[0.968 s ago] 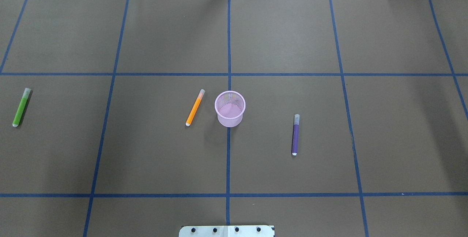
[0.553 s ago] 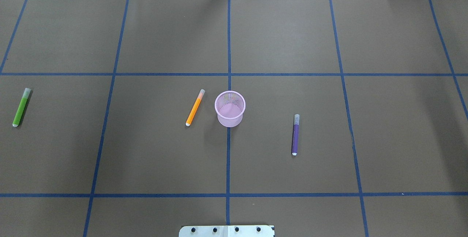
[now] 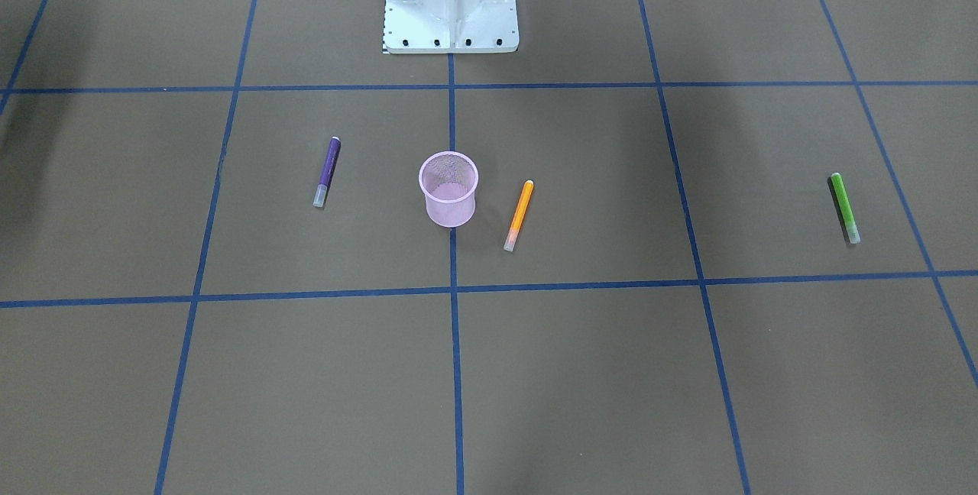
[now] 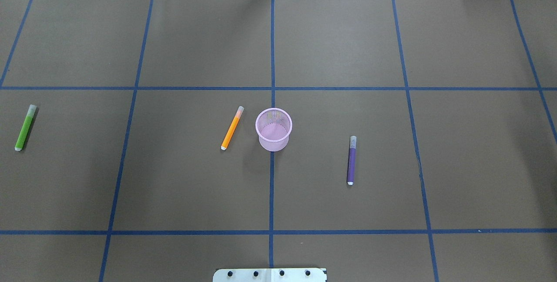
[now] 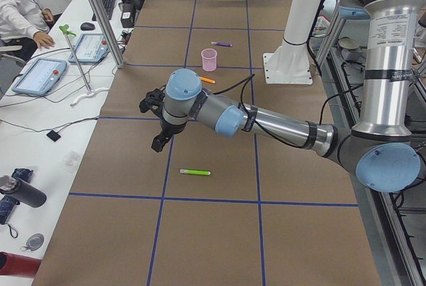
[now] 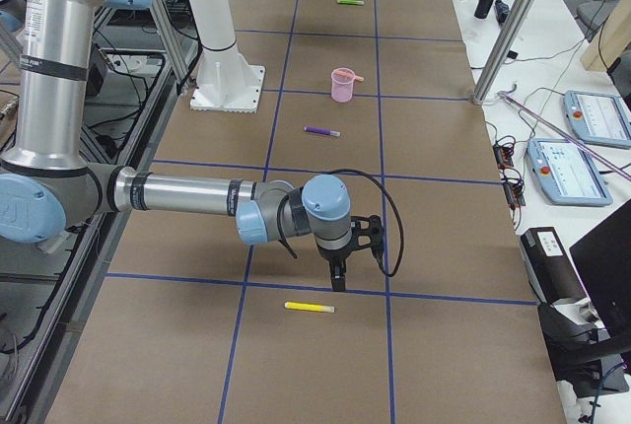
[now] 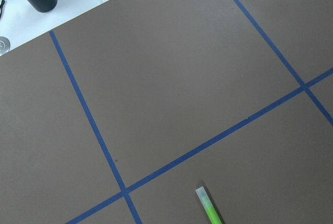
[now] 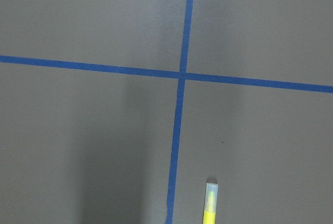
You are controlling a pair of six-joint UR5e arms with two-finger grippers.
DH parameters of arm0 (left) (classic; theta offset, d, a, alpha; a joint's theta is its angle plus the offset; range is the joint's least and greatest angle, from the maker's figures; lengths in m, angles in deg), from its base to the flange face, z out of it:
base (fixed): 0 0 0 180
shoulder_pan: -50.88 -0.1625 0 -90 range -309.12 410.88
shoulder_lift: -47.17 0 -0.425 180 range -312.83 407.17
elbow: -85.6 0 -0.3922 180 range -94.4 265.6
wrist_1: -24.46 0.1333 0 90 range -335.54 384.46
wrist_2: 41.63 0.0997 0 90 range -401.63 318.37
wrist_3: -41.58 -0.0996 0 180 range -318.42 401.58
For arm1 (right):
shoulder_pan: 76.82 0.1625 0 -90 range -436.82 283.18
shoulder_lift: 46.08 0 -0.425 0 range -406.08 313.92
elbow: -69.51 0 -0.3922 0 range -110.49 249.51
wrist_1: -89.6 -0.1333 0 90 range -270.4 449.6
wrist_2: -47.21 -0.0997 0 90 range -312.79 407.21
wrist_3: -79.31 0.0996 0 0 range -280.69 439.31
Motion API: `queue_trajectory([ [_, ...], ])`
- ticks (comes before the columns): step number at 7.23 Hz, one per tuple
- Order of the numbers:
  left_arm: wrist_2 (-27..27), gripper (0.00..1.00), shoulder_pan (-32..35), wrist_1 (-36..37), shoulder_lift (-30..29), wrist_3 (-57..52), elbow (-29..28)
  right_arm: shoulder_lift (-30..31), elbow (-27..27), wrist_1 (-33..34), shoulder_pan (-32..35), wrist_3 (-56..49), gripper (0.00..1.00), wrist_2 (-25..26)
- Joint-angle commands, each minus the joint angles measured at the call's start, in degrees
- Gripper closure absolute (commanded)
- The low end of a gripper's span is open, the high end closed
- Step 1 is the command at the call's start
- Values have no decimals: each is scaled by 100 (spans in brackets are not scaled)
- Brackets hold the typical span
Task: Collect pens into pen holder
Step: 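Close the right gripper on the yellow marker near its start position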
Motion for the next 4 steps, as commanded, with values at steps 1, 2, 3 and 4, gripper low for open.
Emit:
queue_trajectory([
  [1,-38,0,-4,-35,4,0,-8,30,1373,-2233,-429,1177,3,241],
  [2,-38,0,-4,-35,-5,0,-8,30,1632,-2722,-683,1661,6,425],
  [3,-38,0,-4,-35,-5,0,-8,30,1791,-2918,-799,1848,11,514],
  [4,-47,0,-4,-52,-5,0,-8,30,1941,-3033,-904,1850,16,558],
])
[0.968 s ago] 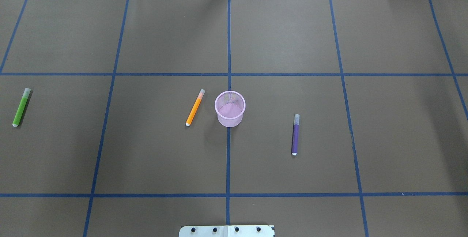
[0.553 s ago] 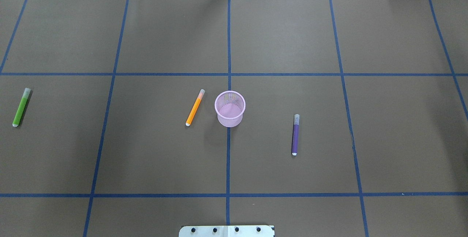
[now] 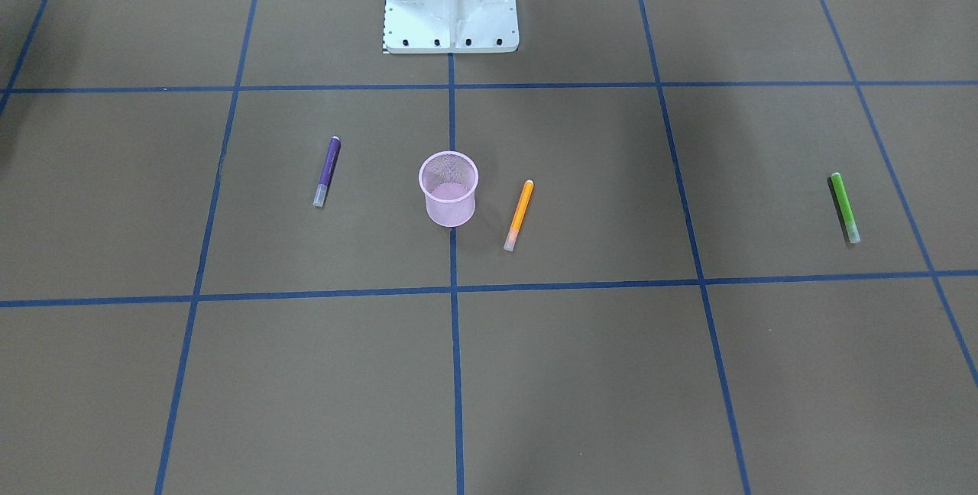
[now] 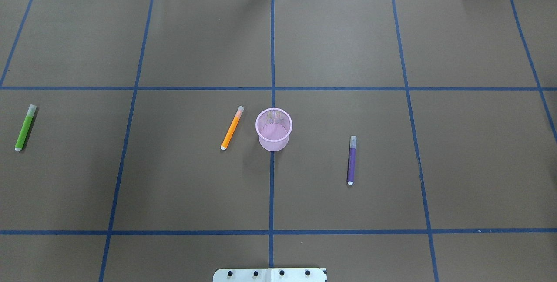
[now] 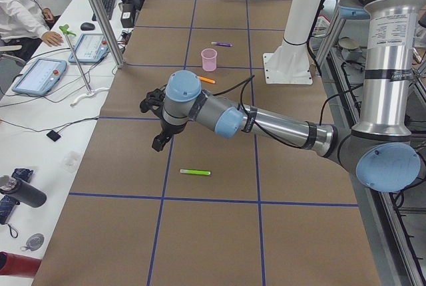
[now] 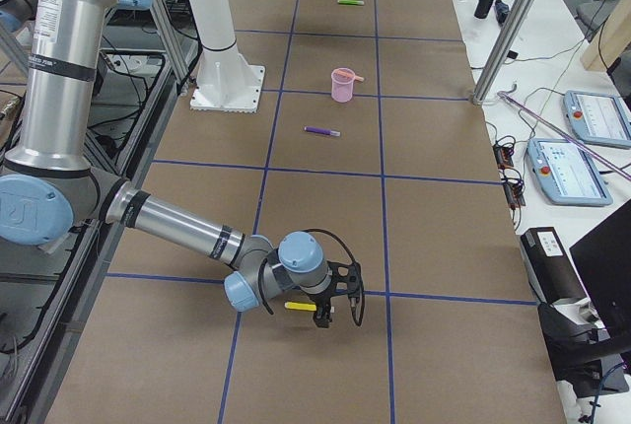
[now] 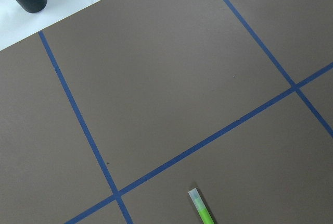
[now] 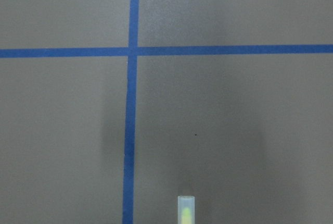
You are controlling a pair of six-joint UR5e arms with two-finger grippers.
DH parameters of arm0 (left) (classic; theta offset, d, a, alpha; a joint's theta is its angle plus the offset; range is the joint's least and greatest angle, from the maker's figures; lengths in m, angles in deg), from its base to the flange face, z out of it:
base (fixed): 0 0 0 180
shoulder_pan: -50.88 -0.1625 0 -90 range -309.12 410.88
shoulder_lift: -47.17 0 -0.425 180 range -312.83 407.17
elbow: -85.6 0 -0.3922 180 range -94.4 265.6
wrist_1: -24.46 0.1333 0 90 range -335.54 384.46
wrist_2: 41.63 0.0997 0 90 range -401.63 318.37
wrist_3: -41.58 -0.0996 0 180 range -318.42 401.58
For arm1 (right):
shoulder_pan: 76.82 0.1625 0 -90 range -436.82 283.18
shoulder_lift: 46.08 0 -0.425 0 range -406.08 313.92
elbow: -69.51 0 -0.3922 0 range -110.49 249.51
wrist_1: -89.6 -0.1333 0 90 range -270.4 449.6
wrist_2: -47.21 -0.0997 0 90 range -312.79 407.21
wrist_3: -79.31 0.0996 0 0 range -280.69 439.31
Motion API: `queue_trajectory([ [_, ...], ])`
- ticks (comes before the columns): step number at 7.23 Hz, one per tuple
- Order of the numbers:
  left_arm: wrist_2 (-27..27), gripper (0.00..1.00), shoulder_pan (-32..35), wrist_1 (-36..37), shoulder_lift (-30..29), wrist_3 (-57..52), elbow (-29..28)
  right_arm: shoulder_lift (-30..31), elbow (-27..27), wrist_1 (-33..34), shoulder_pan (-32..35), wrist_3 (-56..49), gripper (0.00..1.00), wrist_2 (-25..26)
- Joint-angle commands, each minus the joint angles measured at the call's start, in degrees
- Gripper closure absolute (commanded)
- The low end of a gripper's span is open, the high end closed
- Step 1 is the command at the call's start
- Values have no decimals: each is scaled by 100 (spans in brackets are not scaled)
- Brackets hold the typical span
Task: Collect pens into pen holder
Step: 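Close the right gripper on the yellow marker near its start position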
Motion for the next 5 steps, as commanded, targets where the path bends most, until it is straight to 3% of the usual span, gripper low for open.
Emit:
queue_trajectory([
  [1,-33,0,0,-118,34,0,-8,16,254,-310,-229,170,24,106],
  [5,-60,0,0,-154,60,0,-8,17,246,-310,-589,170,45,308],
])
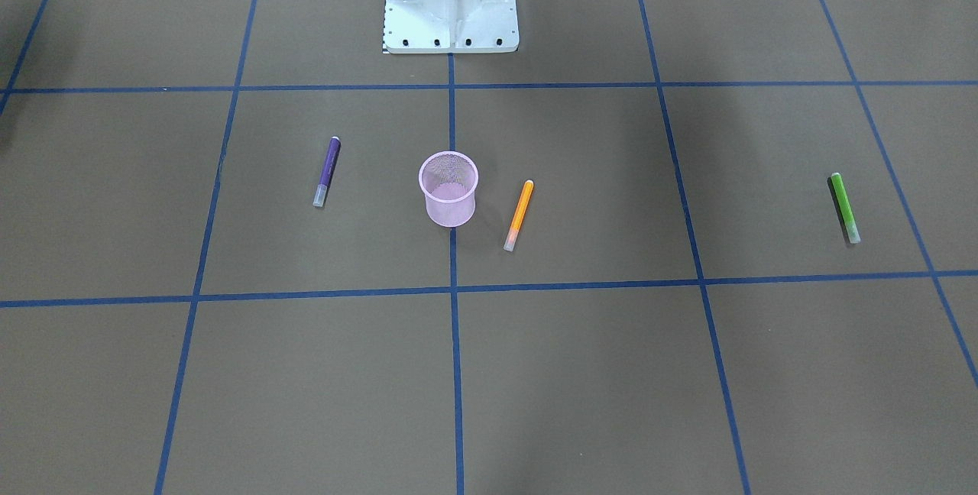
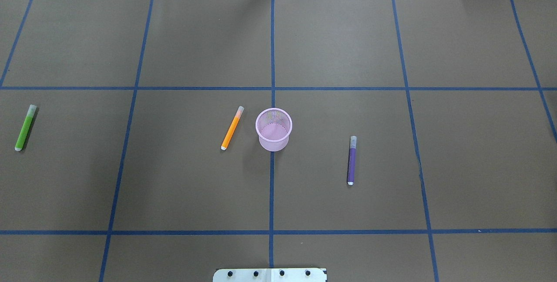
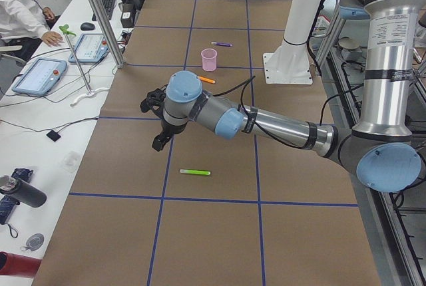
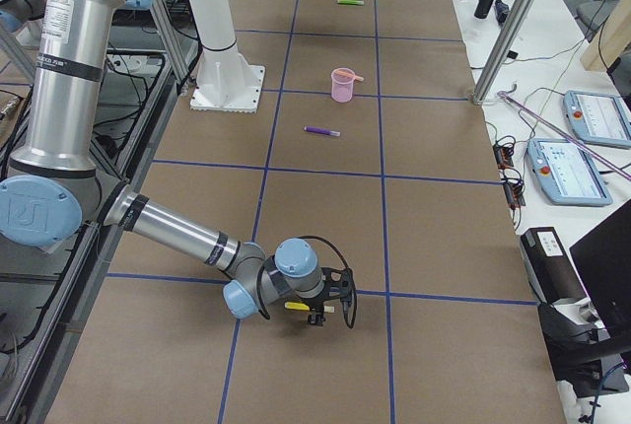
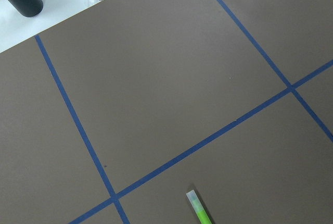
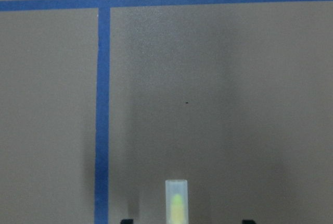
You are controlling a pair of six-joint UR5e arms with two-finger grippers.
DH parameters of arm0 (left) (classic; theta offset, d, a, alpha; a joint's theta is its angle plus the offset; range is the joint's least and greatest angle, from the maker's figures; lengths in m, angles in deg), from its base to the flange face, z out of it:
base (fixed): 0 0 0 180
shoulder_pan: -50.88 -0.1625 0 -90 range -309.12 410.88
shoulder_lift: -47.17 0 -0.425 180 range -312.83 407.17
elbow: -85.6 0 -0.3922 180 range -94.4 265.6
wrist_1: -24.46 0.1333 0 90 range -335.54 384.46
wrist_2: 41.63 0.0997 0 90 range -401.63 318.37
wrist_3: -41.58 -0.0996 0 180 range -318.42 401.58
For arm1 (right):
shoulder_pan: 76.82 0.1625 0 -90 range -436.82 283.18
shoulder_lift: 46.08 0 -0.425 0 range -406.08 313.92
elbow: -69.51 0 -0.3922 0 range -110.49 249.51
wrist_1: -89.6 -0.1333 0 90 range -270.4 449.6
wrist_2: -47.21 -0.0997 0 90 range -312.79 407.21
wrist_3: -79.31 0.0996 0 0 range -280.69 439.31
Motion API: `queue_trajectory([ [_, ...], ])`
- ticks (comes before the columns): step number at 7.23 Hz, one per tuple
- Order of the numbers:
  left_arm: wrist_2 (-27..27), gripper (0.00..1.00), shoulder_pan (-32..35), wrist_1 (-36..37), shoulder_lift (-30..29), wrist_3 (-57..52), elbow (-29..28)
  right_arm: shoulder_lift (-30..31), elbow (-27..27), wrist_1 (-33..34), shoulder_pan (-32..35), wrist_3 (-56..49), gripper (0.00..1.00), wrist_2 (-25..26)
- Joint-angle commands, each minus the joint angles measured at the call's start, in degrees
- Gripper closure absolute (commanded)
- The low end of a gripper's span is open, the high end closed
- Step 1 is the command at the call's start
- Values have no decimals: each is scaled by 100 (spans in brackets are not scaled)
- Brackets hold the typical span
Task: Collect pens into pen holder
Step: 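Close the right gripper on the yellow marker near its start position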
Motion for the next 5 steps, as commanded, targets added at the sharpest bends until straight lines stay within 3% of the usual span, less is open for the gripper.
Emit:
queue_trajectory([
  [1,-37,0,0,-5,14,0,0,5,-5,-7,-158,-18,57,63],
  [2,-46,0,0,-5,14,0,-35,5,-5,-7,-185,-36,69,63],
  [3,-46,0,0,-5,14,0,-36,5,-14,-7,-194,-53,92,89],
  [4,-46,0,0,-5,14,0,-36,5,-31,-7,-203,-62,100,98],
  [5,-46,0,0,-5,14,0,-36,13,-110,1,-203,-62,100,98],
])
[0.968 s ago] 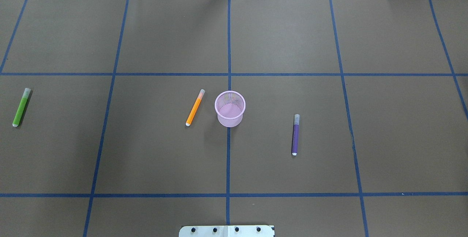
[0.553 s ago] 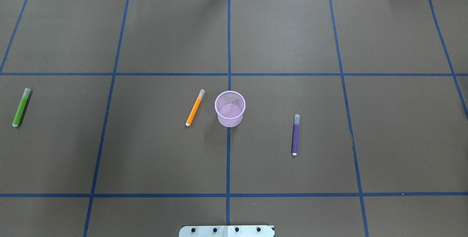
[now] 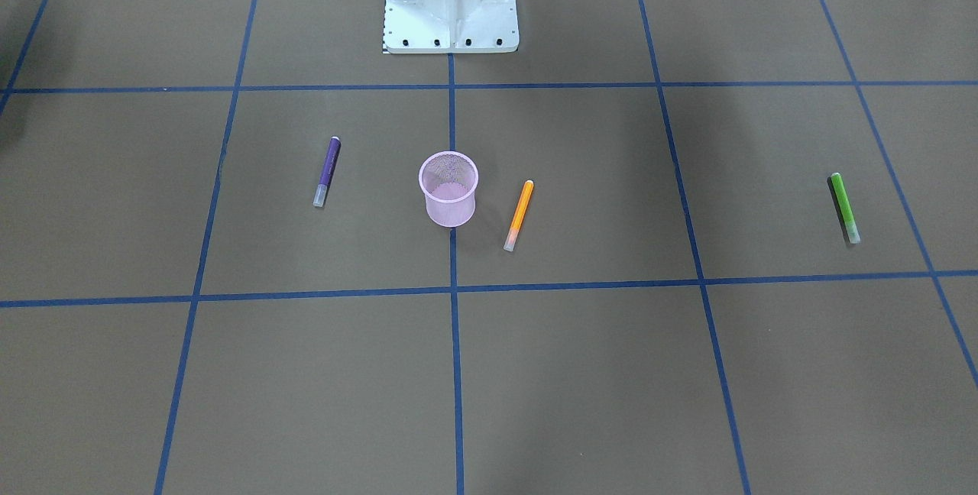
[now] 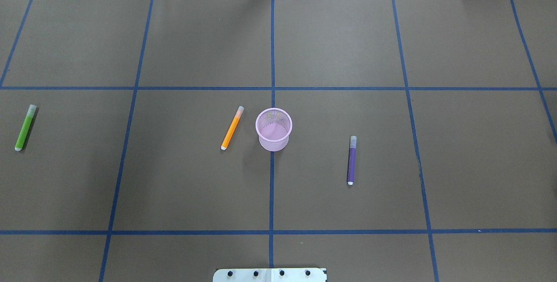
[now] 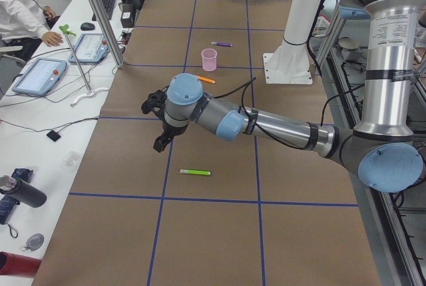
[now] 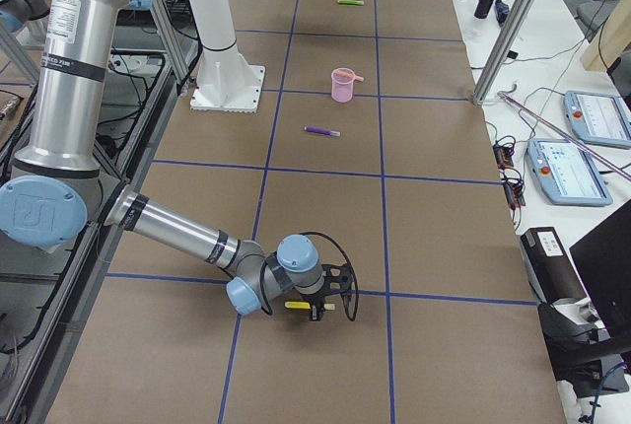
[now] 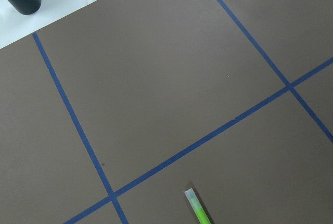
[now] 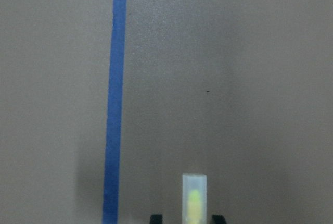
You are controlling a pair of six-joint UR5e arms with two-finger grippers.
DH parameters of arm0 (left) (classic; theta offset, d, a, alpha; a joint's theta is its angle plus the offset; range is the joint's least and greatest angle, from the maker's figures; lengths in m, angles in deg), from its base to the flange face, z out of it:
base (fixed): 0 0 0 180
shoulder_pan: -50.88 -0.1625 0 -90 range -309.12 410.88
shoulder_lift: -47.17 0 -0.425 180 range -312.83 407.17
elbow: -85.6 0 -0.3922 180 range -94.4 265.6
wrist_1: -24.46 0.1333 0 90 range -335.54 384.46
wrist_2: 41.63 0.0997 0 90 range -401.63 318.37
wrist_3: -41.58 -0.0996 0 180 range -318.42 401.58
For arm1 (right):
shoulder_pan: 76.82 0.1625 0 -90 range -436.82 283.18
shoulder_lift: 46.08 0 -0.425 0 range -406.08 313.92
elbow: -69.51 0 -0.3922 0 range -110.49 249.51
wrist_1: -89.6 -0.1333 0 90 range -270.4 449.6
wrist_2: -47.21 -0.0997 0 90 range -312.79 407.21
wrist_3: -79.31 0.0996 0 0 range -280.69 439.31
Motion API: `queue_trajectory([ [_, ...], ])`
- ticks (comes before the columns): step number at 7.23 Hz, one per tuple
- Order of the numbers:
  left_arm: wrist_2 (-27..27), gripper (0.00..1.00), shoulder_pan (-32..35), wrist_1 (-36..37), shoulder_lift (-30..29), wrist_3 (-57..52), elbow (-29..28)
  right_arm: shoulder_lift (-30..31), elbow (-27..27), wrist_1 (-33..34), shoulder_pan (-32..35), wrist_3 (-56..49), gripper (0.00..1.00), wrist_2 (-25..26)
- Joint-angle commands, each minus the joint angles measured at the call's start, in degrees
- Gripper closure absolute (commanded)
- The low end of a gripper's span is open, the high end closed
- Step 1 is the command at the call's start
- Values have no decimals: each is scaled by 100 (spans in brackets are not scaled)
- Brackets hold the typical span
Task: Collect pens into pen holder
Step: 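Close the right gripper on the yellow marker near its start position, then carry the yellow marker with the right gripper over the purple cup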
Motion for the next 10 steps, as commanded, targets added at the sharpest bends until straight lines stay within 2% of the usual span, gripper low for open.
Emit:
queue_trajectory([
  [1,-1,0,0,0,0,0,-3,7,-252,7,11,-7,100,7],
  [3,-1,0,-26,-18,-8,-9,6,-185,-1005,-11,2,63,100,-36],
  [4,8,0,-113,-279,-8,0,-3,-343,-1444,-11,-15,142,100,-63],
  [6,8,0,-184,-352,-8,0,-12,-1027,-1668,-29,-417,370,100,-395],
  [10,8,0,-439,-352,-17,0,-29,-2652,-1959,-29,-1621,1127,100,-275],
])
